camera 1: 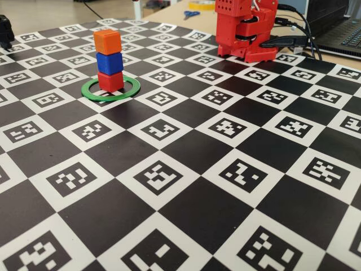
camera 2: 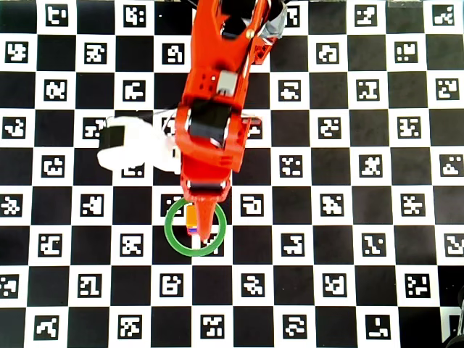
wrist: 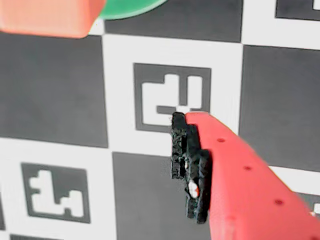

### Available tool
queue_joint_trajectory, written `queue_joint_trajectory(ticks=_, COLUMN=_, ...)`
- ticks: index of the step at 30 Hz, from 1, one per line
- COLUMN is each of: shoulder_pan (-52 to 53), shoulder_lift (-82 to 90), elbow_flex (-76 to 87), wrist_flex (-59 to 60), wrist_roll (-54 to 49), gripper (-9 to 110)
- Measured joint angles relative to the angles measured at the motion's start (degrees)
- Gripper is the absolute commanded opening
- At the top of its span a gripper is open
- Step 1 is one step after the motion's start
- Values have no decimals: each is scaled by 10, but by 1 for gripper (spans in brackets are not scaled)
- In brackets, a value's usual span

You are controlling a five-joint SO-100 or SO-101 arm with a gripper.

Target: Grab the red cube then put it in the green circle then put the blue cube on top and finally the orange cube on top

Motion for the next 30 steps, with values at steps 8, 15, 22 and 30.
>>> queue_joint_trajectory(ticks=8, shoulder_pan=8, shoulder_lift=185, elbow_flex=204, wrist_flex=-127, wrist_roll=-62, gripper=3)
queue_joint_trajectory(ticks=15, shoulder_pan=9, shoulder_lift=328, elbow_flex=367, wrist_flex=-220, wrist_roll=-185, gripper=-5)
queue_joint_trajectory(ticks=22, shoulder_pan=-9, shoulder_lift=436, elbow_flex=539, wrist_flex=-298, wrist_roll=-290, gripper=-5)
queue_joint_trajectory(ticks=30, shoulder_pan=-23, shoulder_lift=520, elbow_flex=686, wrist_flex=-352, wrist_roll=-412, gripper=-6)
